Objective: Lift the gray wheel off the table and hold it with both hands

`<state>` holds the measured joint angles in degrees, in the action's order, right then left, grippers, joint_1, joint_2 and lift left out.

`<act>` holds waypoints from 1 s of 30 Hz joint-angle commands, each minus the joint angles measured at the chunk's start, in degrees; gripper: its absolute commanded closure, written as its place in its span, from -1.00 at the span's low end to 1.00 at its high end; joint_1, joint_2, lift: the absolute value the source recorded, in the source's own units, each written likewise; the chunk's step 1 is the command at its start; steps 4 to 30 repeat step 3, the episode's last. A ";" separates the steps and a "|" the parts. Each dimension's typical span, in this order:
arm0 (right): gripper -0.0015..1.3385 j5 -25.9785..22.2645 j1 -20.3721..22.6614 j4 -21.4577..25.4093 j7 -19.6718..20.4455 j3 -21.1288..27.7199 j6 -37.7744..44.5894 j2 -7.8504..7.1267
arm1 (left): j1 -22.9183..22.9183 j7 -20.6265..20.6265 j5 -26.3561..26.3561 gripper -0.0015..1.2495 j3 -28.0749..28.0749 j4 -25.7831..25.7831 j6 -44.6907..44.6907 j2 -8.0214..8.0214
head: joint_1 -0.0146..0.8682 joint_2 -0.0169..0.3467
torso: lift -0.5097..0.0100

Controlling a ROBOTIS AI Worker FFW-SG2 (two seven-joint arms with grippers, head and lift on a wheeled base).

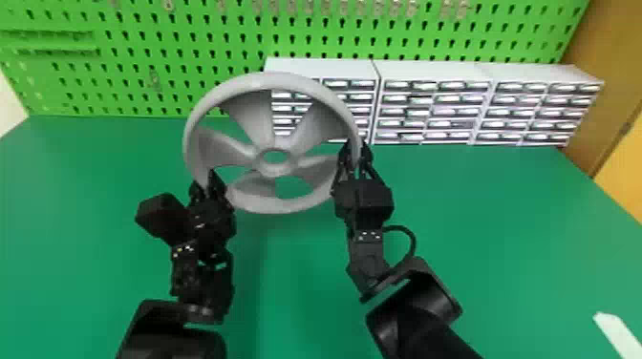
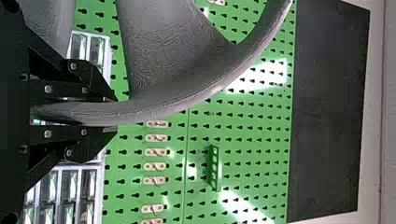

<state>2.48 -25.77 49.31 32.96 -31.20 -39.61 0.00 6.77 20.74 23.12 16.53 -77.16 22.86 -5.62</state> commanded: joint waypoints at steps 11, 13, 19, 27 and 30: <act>0.96 -0.11 0.02 0.00 0.00 0.00 0.06 0.05 | 0.00 0.00 0.09 0.58 -0.01 0.00 -0.01 0.00 | 0.64 -0.82 | 0.59; 0.96 -0.11 0.02 0.00 0.00 0.00 0.06 0.05 | 0.00 0.00 0.09 0.58 -0.01 0.00 -0.01 0.00 | 0.64 -0.82 | 0.59; 0.96 -0.11 0.02 0.00 0.00 0.00 0.06 0.05 | 0.00 0.00 0.09 0.58 -0.01 0.00 -0.01 0.00 | 0.64 -0.82 | 0.59; 0.96 -0.11 0.02 0.00 0.00 0.00 0.06 0.05 | 0.00 0.00 0.09 0.58 -0.01 0.00 -0.01 0.00 | 0.64 -0.82 | 0.59; 0.96 -0.11 0.02 0.00 0.00 0.00 0.06 0.05 | 0.00 0.00 0.09 0.58 -0.01 0.00 -0.01 0.00 | 0.64 -0.82 | 0.59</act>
